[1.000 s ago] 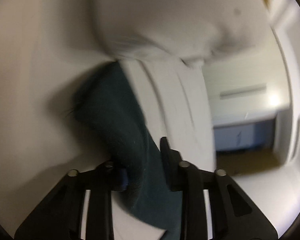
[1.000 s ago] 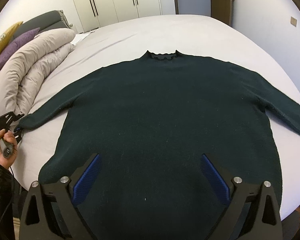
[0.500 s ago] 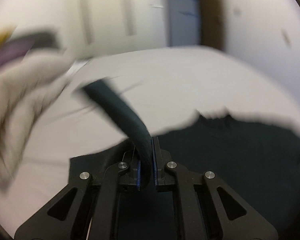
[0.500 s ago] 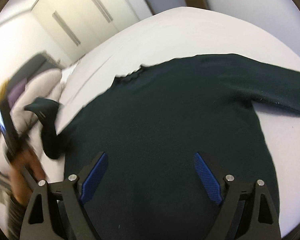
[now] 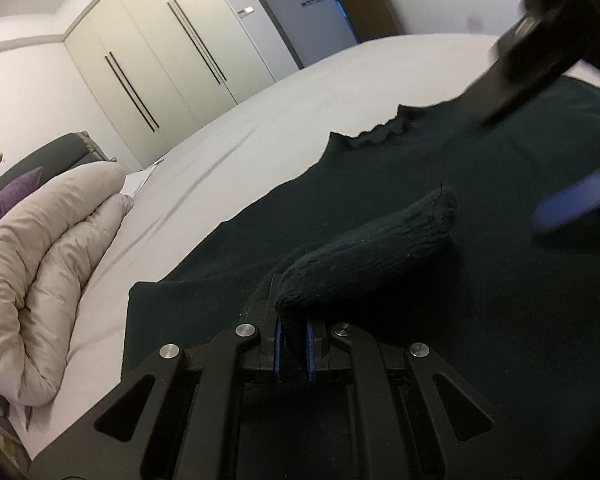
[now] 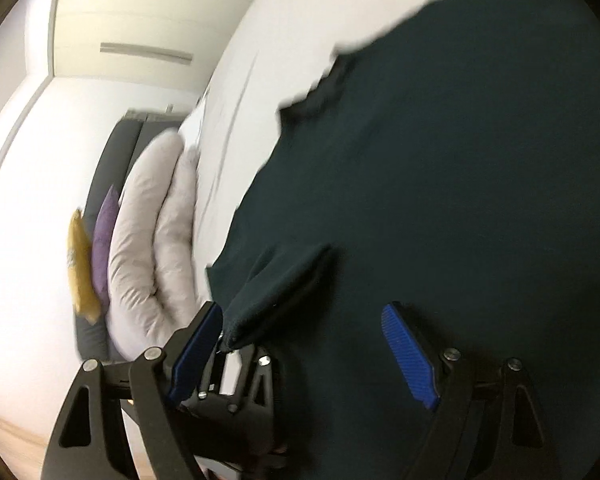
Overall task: Fold small clothes
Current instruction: 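Fold the held sleeve across the sweater body and open the left tool, then grasp the other sleeve cuff with the right tool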
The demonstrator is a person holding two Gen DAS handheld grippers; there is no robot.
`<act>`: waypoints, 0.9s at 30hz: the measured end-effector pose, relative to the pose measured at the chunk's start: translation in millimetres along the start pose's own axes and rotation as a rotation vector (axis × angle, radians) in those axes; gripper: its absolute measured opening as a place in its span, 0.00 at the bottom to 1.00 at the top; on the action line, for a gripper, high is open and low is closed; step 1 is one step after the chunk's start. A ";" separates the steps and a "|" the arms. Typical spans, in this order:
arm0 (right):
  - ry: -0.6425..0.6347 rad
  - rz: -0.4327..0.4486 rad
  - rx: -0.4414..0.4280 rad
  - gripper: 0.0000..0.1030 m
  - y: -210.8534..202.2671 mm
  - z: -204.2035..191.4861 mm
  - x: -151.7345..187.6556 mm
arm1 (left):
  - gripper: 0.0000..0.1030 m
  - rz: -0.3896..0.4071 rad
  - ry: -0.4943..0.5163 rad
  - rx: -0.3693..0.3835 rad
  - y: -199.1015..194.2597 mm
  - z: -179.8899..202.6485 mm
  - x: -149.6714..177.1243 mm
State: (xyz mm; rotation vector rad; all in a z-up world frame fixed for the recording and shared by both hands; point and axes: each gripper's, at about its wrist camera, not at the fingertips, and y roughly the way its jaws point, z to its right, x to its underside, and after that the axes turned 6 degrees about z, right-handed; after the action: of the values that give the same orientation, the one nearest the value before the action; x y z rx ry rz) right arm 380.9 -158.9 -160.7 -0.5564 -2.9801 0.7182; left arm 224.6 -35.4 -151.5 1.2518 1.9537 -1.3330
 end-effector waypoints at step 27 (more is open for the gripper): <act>-0.218 0.231 0.211 0.09 -27.1 -5.3 -85.7 | 0.69 -0.042 -0.242 0.169 -54.2 -67.5 26.1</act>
State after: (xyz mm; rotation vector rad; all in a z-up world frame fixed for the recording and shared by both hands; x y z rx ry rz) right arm 452.7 -208.8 -138.9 -0.8679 -3.0063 1.1656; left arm 172.6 30.0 -117.0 1.0699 1.7387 -1.6174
